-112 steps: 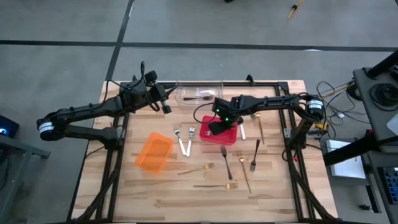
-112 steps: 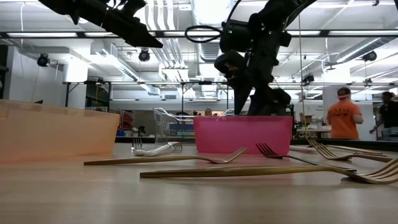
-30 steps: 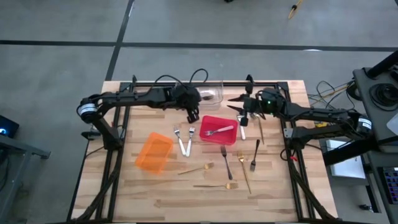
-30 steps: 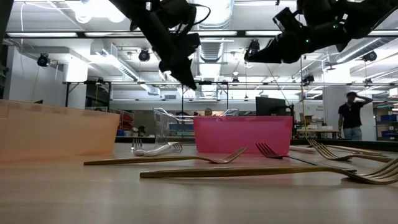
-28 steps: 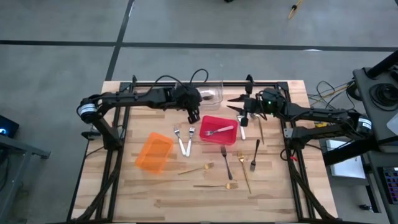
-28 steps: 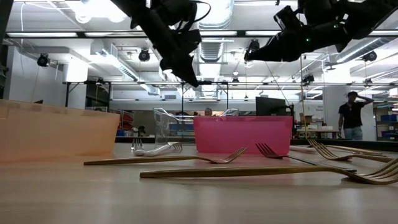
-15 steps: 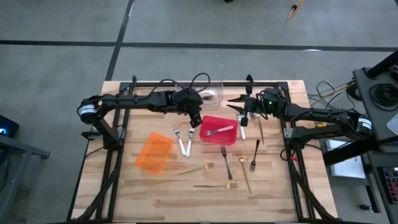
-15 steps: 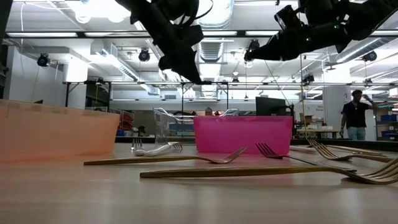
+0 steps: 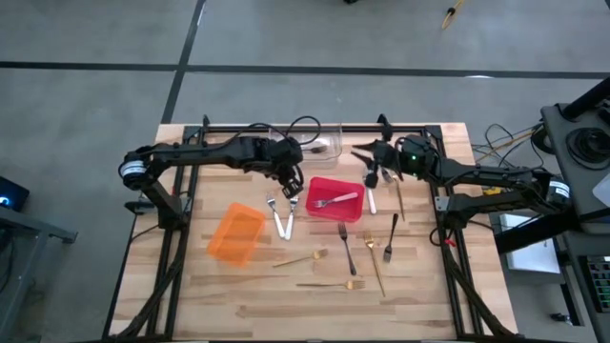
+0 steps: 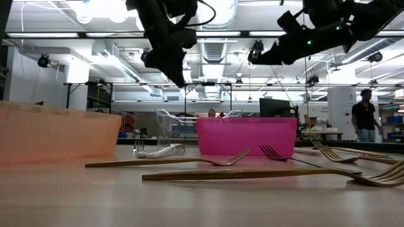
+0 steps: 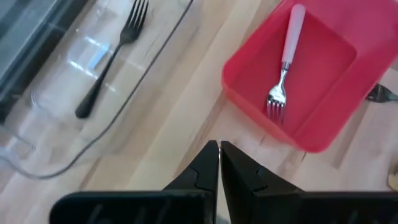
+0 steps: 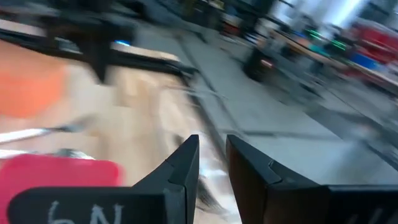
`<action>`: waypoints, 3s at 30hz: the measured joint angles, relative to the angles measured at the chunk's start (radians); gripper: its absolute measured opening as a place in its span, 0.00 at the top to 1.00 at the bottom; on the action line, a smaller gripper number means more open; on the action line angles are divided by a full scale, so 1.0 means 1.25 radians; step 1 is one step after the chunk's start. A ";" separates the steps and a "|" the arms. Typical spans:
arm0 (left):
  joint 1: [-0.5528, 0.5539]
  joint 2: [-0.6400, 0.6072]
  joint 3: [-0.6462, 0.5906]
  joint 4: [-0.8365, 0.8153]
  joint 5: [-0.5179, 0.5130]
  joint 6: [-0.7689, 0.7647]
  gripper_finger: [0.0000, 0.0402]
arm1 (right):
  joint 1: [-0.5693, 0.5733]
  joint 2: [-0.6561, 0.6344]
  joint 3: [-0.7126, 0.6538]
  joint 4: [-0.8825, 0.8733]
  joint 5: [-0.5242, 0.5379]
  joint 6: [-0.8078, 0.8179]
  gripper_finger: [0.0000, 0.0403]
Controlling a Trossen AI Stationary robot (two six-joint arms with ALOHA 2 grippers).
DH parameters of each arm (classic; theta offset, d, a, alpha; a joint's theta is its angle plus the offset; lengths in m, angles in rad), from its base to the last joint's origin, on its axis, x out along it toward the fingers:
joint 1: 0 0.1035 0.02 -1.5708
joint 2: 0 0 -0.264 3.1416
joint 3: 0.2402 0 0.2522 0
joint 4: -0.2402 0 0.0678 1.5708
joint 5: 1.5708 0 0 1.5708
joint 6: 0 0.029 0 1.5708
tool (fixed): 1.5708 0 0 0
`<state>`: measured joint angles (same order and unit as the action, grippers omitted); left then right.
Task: Sort silverware by color (type)
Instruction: Put the white fork into the red bin
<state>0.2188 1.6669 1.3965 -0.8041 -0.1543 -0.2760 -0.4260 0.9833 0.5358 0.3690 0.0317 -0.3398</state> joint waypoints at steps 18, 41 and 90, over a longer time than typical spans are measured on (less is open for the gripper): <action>-0.007 0.000 -0.005 -0.128 0.140 -0.323 1.00 | 0.000 0.000 0.000 -0.052 0.227 0.000 0.83; -0.023 0.000 -0.026 -0.131 0.091 0.051 0.99 | 0.000 0.000 0.000 0.002 0.220 -0.063 0.83; 0.040 0.000 -0.329 0.147 0.068 0.193 0.51 | 0.000 0.000 0.000 -0.012 0.219 -0.064 0.83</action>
<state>0.2687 1.6669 0.9852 -0.6205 -0.0696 -0.0352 -0.4261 0.9833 0.5362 0.3546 0.3059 -0.4194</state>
